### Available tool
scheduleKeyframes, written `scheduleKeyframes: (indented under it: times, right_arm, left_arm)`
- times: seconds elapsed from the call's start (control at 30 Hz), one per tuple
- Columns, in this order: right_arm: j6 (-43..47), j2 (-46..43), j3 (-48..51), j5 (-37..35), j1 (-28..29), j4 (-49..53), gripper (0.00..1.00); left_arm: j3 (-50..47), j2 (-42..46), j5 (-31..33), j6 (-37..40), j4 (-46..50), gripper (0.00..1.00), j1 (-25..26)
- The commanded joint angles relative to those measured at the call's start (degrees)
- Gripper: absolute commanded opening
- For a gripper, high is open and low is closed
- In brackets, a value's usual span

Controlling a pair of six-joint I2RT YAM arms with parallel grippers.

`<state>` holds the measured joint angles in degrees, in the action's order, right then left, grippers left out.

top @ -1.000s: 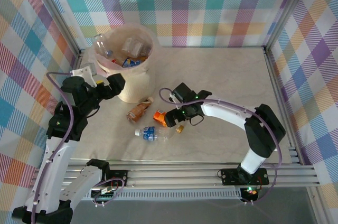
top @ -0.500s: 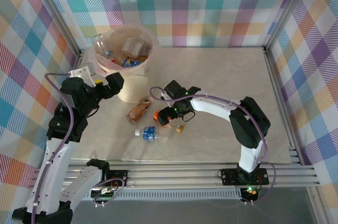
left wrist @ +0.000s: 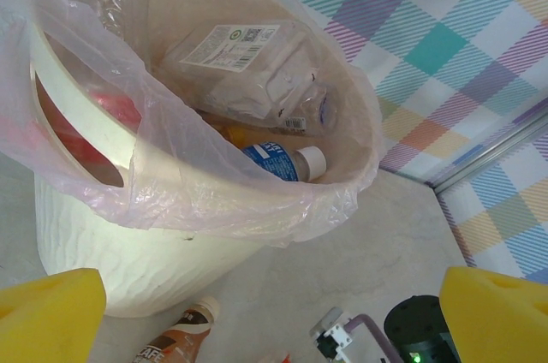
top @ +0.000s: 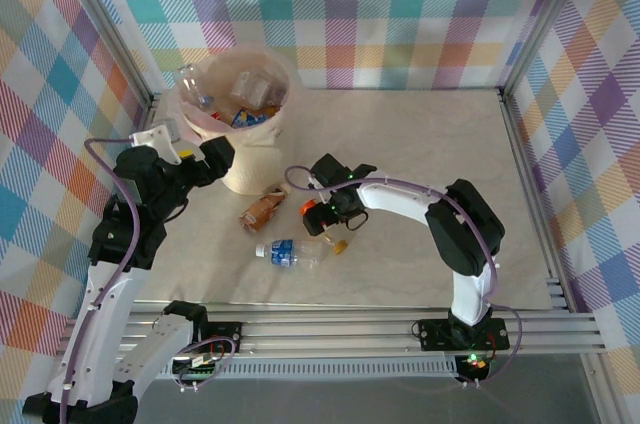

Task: Put the plastic bottles in the bin

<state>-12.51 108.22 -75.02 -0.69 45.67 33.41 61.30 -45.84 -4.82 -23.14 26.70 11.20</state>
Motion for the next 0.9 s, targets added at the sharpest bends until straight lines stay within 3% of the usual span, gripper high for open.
scheduleKeyframes:
  times: [0.0, 0.57, 0.87]
  right_arm:
    - [-2.39, 0.10, 0.42, -2.44, -2.01, 1.22, 0.90]
    - [-8.31, -5.63, 11.69, -3.38, -4.01, 1.67, 0.87]
    - [-7.91, -10.38, 15.69, -4.11, -4.01, -0.85, 0.62]
  left_arm:
    - [-0.30, 1.02, 0.07, -0.23, -2.01, 1.00, 0.57]
    - [-0.24, 0.61, -1.49, -1.13, -3.71, 1.00, 0.60]
    - [0.01, 0.28, -1.55, -2.28, -4.17, 1.00, 0.58]
